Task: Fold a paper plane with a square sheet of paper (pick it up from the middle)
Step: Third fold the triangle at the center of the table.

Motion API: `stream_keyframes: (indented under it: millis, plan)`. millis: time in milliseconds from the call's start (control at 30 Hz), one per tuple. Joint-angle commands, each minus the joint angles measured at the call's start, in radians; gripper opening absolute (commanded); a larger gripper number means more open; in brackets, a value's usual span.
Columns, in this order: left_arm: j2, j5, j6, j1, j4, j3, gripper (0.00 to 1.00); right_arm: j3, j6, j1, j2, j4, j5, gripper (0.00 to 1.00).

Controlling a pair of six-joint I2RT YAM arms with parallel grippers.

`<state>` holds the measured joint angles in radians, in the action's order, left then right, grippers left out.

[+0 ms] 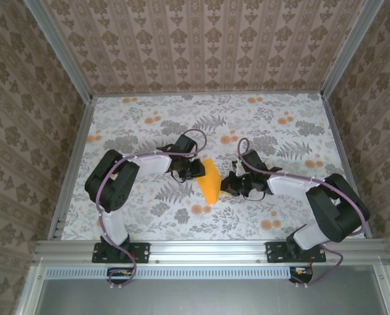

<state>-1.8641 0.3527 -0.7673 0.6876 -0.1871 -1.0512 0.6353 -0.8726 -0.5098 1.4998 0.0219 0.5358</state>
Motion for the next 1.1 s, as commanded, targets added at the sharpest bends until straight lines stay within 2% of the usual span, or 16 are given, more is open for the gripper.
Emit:
stream_keyframes:
  millis: [0,267,467,1067]
  plan:
    - [-0.036,-0.005,0.009,0.003,-0.050,-0.010,0.20,0.040,-0.047,-0.020,0.040,-0.066,0.026,0.08]
    - [-0.004,0.017,0.040,0.002,-0.046,-0.040,0.21,0.092,-0.070,-0.042,0.131,-0.150,0.023,0.09]
    - [0.057,-0.044,0.052,-0.004,-0.022,-0.028,0.23,0.120,-0.058,-0.045,0.177,-0.165,0.017,0.09]
    - [-0.032,-0.063,0.051,-0.026,-0.078,-0.041,0.14,0.147,-0.066,-0.047,0.250,-0.193,0.010,0.09]
